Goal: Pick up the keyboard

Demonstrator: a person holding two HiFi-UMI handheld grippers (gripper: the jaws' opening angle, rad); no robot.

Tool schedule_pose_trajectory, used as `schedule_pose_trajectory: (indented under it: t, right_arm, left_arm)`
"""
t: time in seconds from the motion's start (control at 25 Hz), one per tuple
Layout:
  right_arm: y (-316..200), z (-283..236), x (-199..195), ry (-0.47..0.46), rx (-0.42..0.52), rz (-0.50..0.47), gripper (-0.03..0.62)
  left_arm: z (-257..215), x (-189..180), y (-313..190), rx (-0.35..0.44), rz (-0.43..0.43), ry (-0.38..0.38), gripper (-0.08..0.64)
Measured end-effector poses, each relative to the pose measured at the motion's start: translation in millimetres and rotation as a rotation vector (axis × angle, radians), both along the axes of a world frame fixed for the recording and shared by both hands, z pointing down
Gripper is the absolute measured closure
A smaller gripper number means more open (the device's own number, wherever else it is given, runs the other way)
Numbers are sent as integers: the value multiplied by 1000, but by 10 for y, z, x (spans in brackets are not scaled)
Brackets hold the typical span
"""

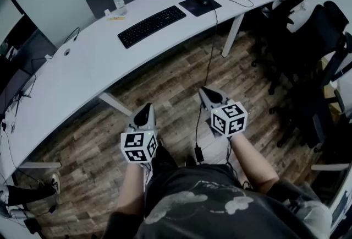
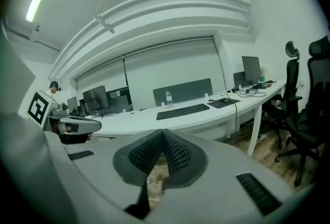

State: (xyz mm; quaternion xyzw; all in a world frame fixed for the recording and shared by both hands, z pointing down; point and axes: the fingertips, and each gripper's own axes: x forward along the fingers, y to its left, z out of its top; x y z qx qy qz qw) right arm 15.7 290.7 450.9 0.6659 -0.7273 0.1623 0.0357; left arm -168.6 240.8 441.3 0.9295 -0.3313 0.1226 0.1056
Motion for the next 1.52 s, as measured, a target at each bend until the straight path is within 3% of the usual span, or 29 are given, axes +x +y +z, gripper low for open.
schedule_pose_trajectory:
  t: [0.6, 0.76, 1.04, 1.52]
  right_arm:
    - [294, 145, 20, -19, -30, -23, 591]
    - [244, 266, 48, -63, -40, -17, 591]
    - [-86, 309, 48, -93, -21, -20, 591]
    - [-942, 403, 508, -65, -53, 36, 591]
  left_arm:
    - [73, -38, 321, -30, -21, -16, 546]
    - [155, -118, 305, -51, -39, -27, 546]
    - [306, -165, -41, -85, -56, -27, 546]
    - [407, 374, -1132, -106, -10, 4, 546]
